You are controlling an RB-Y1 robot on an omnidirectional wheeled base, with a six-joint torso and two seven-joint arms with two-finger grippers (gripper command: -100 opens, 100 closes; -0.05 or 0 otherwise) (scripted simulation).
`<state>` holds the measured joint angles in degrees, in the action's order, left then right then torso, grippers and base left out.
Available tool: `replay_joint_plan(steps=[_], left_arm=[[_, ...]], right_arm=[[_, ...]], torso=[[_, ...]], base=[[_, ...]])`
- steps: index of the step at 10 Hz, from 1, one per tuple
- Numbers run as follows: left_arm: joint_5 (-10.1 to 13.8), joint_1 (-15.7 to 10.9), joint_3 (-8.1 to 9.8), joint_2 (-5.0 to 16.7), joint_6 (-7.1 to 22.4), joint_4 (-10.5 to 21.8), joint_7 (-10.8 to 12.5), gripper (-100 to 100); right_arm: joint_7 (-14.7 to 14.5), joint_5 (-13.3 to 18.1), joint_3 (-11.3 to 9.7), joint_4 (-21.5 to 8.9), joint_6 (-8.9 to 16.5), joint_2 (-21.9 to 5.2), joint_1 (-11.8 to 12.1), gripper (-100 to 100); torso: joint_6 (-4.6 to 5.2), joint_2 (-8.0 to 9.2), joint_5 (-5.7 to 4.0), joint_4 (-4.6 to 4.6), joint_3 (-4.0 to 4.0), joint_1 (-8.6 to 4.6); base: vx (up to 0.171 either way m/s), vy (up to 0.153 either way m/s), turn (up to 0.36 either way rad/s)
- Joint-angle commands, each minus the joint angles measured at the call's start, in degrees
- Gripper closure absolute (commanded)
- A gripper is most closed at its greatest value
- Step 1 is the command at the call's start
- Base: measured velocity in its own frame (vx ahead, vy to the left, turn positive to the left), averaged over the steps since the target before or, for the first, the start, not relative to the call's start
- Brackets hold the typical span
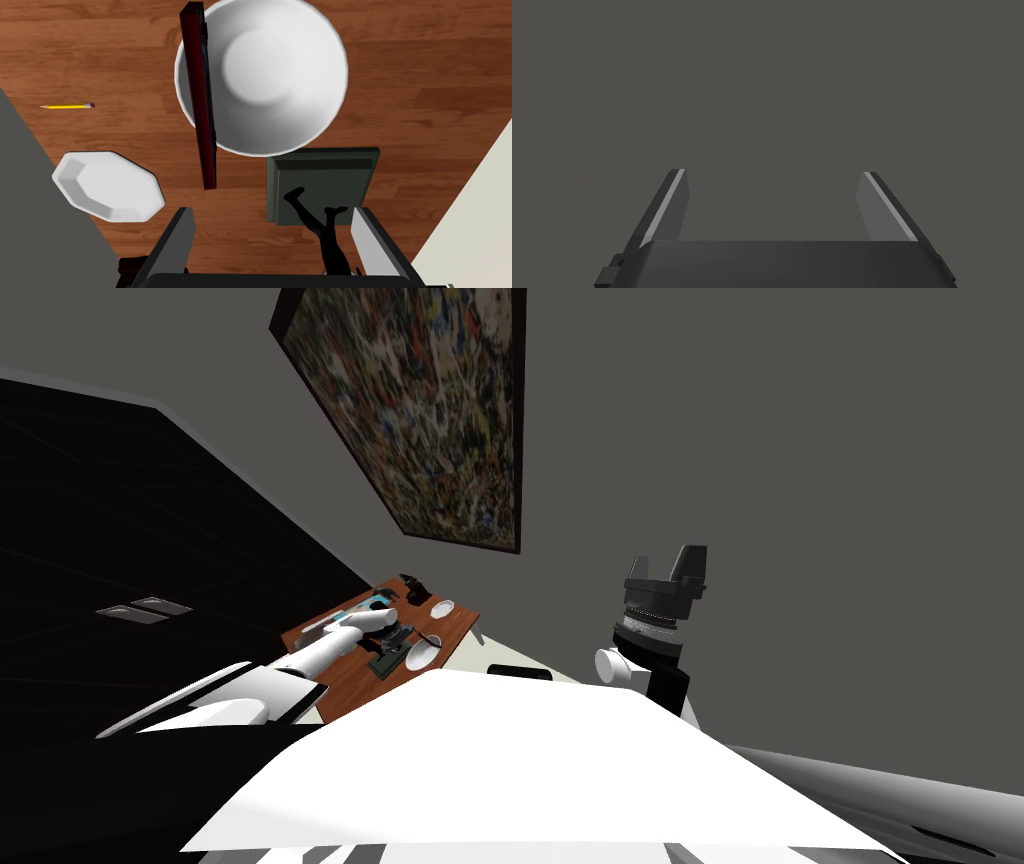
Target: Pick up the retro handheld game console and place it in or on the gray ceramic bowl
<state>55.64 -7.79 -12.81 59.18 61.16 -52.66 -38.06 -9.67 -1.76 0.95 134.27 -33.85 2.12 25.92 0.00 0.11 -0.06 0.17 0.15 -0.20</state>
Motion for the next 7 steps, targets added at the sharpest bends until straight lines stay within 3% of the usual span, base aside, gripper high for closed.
replay_joint_plan(steps=[1, 2, 7], left_arm=[[0.0, 0.0, 0.0, 0.0, 0.0, 0.0, 0.0, -100], [0.07, 0.03, 0.02, 0.12, 0.23, -0.17, 0.04, 0], [0.07, 0.03, 0.02, 0.11, 0.21, -0.15, 0.04, 0]], right_arm=[[0.0, 0.0, 0.0, 0.0, 0.0, 0.0, 0.0, 0], [0.0, 0.0, 0.0, 0.0, 0.0, 0.0, 0.0, 0], [0.0, 0.0, 0.0, 0.0, 0.0, 0.0, 0.0, 0]], torso=[[0.0, 0.0, 0.0, 0.0, 0.0, 0.0], [0.01, -0.01, 0.03, -0.01, -0.01, 0.1], [0.0, -0.01, 0.06, -0.01, -0.01, 0.2]], base=[[0.002, -0.018, 0.008], [0.0, 0.0, 0.0], [0.0, 0.0, 0.0]])
